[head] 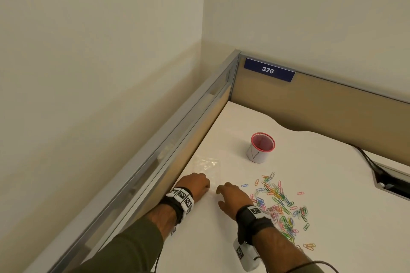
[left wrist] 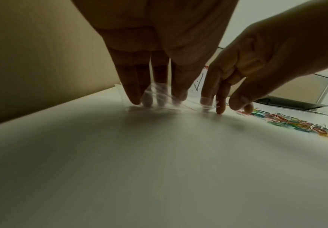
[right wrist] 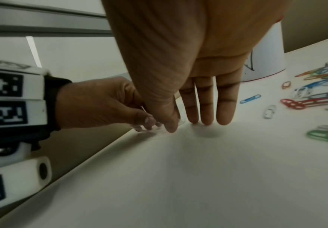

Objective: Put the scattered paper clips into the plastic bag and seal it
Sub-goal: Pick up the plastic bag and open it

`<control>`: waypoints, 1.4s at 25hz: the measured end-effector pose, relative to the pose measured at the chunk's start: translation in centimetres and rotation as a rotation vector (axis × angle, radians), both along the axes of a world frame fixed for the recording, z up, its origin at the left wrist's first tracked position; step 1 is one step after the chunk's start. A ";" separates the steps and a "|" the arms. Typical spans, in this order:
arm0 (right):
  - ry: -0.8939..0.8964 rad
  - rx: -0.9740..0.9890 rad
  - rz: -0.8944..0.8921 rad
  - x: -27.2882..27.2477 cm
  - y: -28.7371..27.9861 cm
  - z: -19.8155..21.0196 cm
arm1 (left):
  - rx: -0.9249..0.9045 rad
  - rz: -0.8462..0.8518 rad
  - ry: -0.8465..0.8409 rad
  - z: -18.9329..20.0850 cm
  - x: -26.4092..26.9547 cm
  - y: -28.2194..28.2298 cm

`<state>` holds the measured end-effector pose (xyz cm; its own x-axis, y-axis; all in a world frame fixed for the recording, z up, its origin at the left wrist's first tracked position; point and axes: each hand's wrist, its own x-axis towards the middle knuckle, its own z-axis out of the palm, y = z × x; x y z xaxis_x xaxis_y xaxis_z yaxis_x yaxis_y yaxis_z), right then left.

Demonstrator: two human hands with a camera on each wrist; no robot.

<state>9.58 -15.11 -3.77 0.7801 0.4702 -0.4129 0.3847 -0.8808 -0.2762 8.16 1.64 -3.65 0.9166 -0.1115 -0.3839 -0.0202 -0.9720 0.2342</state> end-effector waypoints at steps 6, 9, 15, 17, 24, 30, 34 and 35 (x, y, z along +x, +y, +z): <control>-0.098 0.185 -0.082 0.5 -1.4 1.3 | -0.095 0.060 -0.135 2.1 -0.2 -1.5; -0.180 0.305 -0.131 0.7 -2.6 2.9 | -0.205 0.135 -0.255 3.6 -1.0 -2.7; -0.229 0.478 -0.153 1.1 -5.9 6.8 | -0.453 0.253 -0.379 5.4 -3.6 -5.0; -0.185 0.507 -0.135 1.0 -6.9 7.6 | -0.376 0.218 -0.400 5.7 -3.6 -6.0; -0.251 0.618 -0.295 -0.7 -8.3 9.0 | -0.527 0.469 -0.480 7.0 -4.0 -9.3; -0.015 0.874 -0.450 -1.1 -8.0 10.3 | -0.698 0.524 -0.511 8.0 -4.4 -11.3; -0.075 0.892 -0.454 -0.7 -8.2 10.3 | -0.887 0.487 -0.428 8.2 -4.9 -11.5; -0.075 0.906 -0.472 -0.7 -8.2 10.5 | -0.905 0.489 -0.414 8.2 -4.9 -11.5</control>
<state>8.87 -23.30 6.70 0.9757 0.2190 0.0026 0.0965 -0.4193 -0.9027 3.28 -9.89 4.59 0.9771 0.2128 0.0028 0.0780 -0.3702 0.9257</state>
